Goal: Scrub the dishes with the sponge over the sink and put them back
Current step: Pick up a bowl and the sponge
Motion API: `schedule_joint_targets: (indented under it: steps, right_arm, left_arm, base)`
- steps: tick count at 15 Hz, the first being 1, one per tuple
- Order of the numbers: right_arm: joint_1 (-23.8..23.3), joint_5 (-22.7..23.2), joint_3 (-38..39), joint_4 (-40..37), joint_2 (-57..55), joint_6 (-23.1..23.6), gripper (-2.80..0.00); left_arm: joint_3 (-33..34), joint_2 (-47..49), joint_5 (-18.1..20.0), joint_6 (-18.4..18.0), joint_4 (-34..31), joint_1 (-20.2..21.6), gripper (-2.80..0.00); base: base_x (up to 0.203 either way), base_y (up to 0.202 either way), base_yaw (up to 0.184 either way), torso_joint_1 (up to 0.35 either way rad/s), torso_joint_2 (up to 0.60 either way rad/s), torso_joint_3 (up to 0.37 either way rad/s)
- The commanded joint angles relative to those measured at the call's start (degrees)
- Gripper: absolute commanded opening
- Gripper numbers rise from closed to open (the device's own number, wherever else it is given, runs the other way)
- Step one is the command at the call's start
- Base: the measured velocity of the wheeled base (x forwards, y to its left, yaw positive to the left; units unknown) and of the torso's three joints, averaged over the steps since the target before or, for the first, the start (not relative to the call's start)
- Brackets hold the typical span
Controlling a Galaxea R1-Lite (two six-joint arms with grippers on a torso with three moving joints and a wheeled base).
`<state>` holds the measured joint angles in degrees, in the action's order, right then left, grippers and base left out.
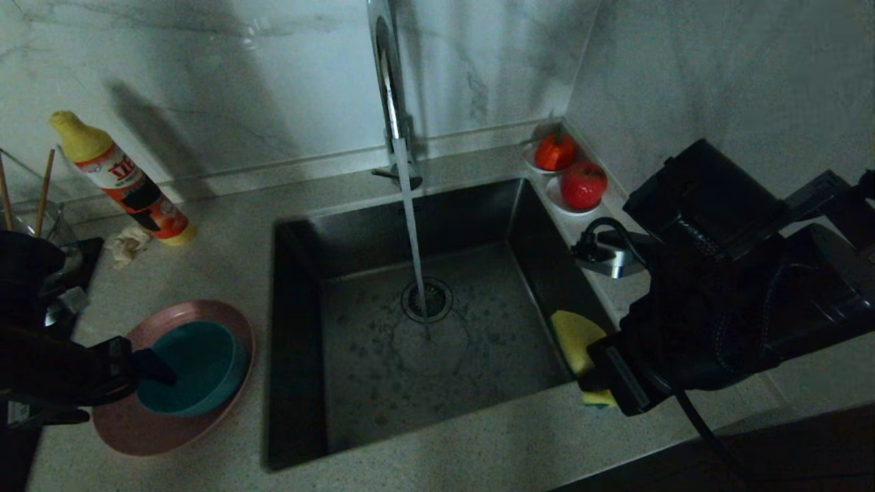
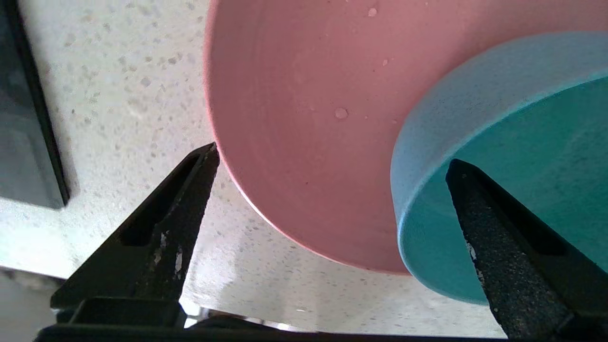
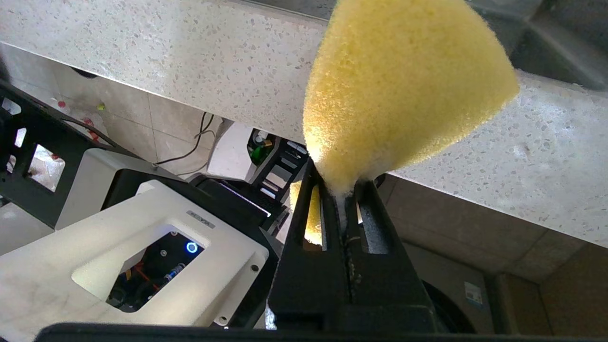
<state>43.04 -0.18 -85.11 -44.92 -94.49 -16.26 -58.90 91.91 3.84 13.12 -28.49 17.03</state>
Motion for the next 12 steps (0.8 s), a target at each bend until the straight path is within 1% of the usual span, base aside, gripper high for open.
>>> schedule_joint_targets:
  steps: [1,2,3,4,9,10,11,12]
  right_arm:
    - [-0.1,0.0,-0.1,-0.3,-0.4,0.0,-2.8]
    - [-0.1,0.0,-0.1,-0.3,-0.4,0.1,-2.8]
    - [-0.1,-0.1,-0.1,-0.2,-0.5,0.1,-2.8]
    - [-0.1,-0.1,-0.1,-0.3,-0.5,0.1,-2.8]
    - [-0.2,-0.1,-0.2,-0.3,-0.1,0.2,-2.8]
    - [-0.2,-0.1,-0.2,-0.3,-0.1,0.2,-2.8]
    - [-0.2,-0.1,-0.1,-0.3,0.0,0.2,-2.8]
    - [-0.2,-0.1,-0.1,-0.3,0.0,0.2,-2.8]
  left_arm:
    - [-0.6,1.8,0.1,-0.3,0.3,0.0,0.0]
    - [-0.6,1.9,0.4,-0.3,0.9,0.0,0.0]
    - [-0.3,2.1,1.7,-0.4,4.3,0.0,0.0]
    - [-0.1,2.2,2.8,-1.0,5.5,0.0,0.0]
    - [-0.2,2.4,3.1,-1.2,5.6,-0.3,0.0]
    - [-0.2,2.4,3.0,-1.2,5.5,-0.3,-1.29]
    - [-0.2,2.5,3.0,-1.3,5.6,-0.3,-2.8]
    - [-0.2,2.6,3.0,-1.3,5.6,-0.2,-2.8]
  base:
    - [0.0,0.0,0.0,0.0,0.0,0.0]
    - [0.0,0.0,0.0,0.0,0.0,0.0]
    - [0.0,0.0,0.0,0.0,0.0,0.0]
    - [0.0,0.0,0.0,0.0,0.0,0.0]
    - [0.0,0.0,0.0,0.0,0.0,0.0]
    - [0.0,0.0,0.0,0.0,0.0,0.0]
    - [0.0,0.0,0.0,0.0,0.0,0.0]
    - [0.0,0.0,0.0,0.0,0.0,0.0]
